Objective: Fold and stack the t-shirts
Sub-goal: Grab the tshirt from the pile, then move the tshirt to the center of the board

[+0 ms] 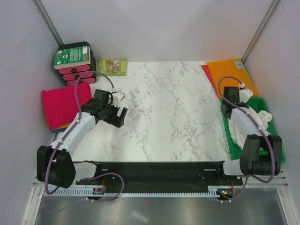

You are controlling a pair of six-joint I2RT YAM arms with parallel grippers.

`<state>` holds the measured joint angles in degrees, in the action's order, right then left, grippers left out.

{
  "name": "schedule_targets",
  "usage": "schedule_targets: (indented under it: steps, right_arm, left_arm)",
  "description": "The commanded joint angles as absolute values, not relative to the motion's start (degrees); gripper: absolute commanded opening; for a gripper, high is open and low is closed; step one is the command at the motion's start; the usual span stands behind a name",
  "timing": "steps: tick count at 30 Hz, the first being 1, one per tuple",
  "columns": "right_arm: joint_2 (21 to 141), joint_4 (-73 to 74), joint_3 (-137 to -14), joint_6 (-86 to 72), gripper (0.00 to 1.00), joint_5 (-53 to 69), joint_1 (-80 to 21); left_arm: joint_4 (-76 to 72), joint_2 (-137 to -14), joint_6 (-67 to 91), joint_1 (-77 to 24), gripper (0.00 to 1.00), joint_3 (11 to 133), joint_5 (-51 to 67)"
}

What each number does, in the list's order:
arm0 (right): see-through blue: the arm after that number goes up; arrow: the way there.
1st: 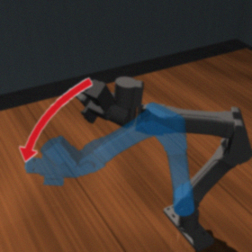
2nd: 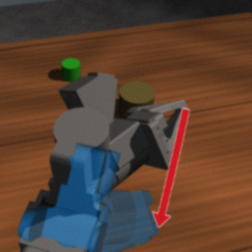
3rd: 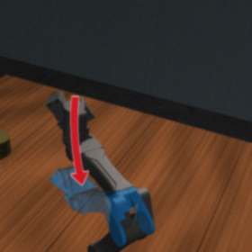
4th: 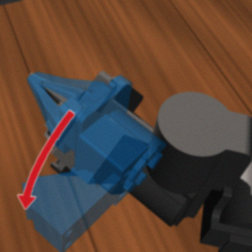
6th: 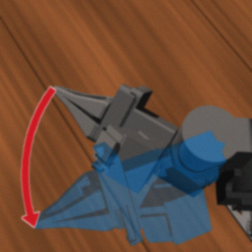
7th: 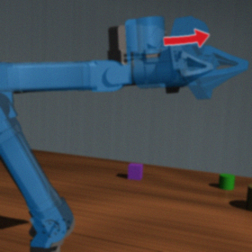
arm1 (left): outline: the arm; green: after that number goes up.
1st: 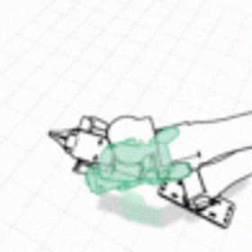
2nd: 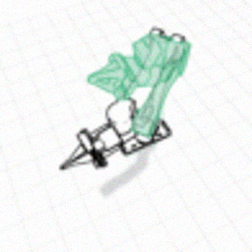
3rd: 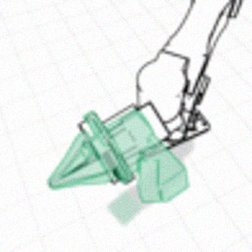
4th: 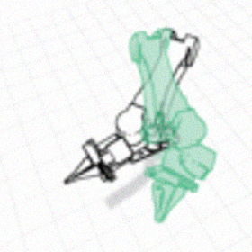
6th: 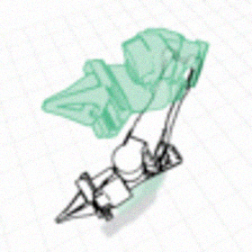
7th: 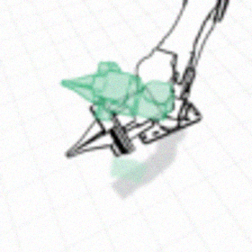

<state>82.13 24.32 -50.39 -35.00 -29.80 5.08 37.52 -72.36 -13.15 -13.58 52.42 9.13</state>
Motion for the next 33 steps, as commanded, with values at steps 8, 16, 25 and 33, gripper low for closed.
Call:
schedule_targets:
  steps: [8, 16, 25, 33]
  right_arm:
    - [63.0, 20.7, -68.3, -26.2, 0.00, -27.5, -9.0]
    - [60.9, 20.7, -78.6, -23.7, 0.00, -8.7, -17.1]
    - [69.3, 16.4, -84.2, -24.7, 0.00, 15.6, -34.7]
    - [83.1, 15.6, -82.5, -23.6, 0.10, 9.0, -46.6]
  left_arm:
    - [36.0, -66.9, -13.0, -13.5, 0.98, 52.7, 8.8]
    - [36.6, -62.5, -12.8, -13.5, 0.98, 51.4, 8.3]
    - [35.9, -58.1, -12.0, -13.5, 0.98, 50.2, 13.9]
    - [35.1, -58.2, -12.3, -13.5, 0.98, 49.3, 12.3]
